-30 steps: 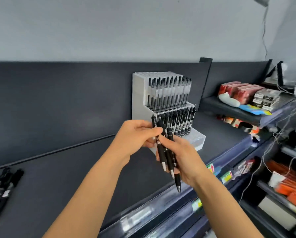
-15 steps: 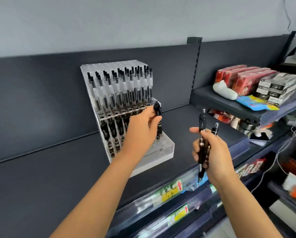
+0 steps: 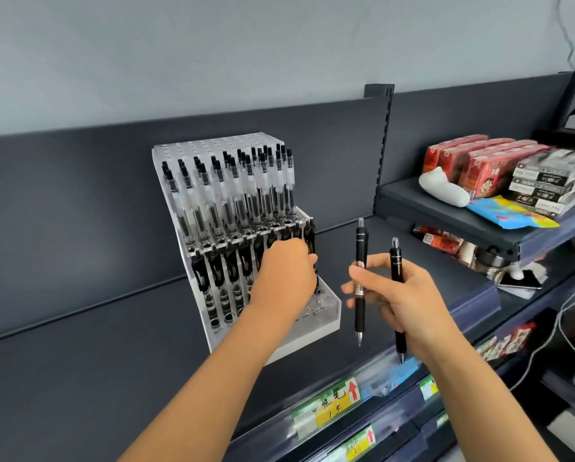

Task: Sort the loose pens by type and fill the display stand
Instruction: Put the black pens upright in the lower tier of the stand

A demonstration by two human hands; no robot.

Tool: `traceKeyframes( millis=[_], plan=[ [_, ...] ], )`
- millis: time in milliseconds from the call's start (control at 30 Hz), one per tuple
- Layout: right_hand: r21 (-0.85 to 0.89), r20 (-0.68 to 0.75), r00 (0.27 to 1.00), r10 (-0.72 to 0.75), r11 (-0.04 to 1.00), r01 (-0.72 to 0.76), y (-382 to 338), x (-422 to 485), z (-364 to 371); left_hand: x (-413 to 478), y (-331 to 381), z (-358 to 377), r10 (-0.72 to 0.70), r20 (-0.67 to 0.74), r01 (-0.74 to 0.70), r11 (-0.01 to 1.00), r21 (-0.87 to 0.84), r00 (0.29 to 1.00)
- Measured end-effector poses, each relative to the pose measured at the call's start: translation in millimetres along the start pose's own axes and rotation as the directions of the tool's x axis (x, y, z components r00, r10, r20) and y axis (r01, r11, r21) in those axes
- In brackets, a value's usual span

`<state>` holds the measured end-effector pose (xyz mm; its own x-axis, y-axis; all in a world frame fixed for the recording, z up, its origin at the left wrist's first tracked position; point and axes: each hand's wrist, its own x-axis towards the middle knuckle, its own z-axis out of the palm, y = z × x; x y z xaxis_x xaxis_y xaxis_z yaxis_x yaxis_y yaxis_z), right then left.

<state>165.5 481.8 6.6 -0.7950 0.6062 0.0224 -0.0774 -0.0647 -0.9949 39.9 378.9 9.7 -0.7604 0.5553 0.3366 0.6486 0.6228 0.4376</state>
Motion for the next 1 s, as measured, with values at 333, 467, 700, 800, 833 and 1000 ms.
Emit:
traceKeyframes(
  millis=[333,467,700,800,833,1000],
  plan=[
    [-0.137,-0.129,0.982,-0.138,0.983,0.121,9,12,20,-2,-11,-3,0.086,0.076,-0.088,0.996,0.018,0.993],
    [-0.057,-0.141,0.983,-0.116,0.992,0.109,1,7,30,-17,-16,-17,0.235,0.009,-0.215,0.9,-0.379,0.972],
    [0.012,-0.048,0.986,-0.158,0.987,0.158,-14,-1,49,-15,-17,-32,0.277,0.007,-0.245,0.859,-0.45,0.961],
    [0.089,-0.025,0.985,-0.169,0.981,0.171,-18,-3,45,-15,-23,-31,0.254,-0.028,-0.237,0.848,-0.474,0.967],
    [0.092,-0.016,0.984,-0.177,0.98,0.178,-16,-2,43,-16,-25,-31,0.26,-0.04,-0.248,0.852,-0.461,0.965],
    [-0.239,0.078,0.914,-0.399,0.882,0.406,-3,6,46,-18,-26,-27,0.346,0.032,-0.318,0.892,-0.321,0.938]
  ],
)
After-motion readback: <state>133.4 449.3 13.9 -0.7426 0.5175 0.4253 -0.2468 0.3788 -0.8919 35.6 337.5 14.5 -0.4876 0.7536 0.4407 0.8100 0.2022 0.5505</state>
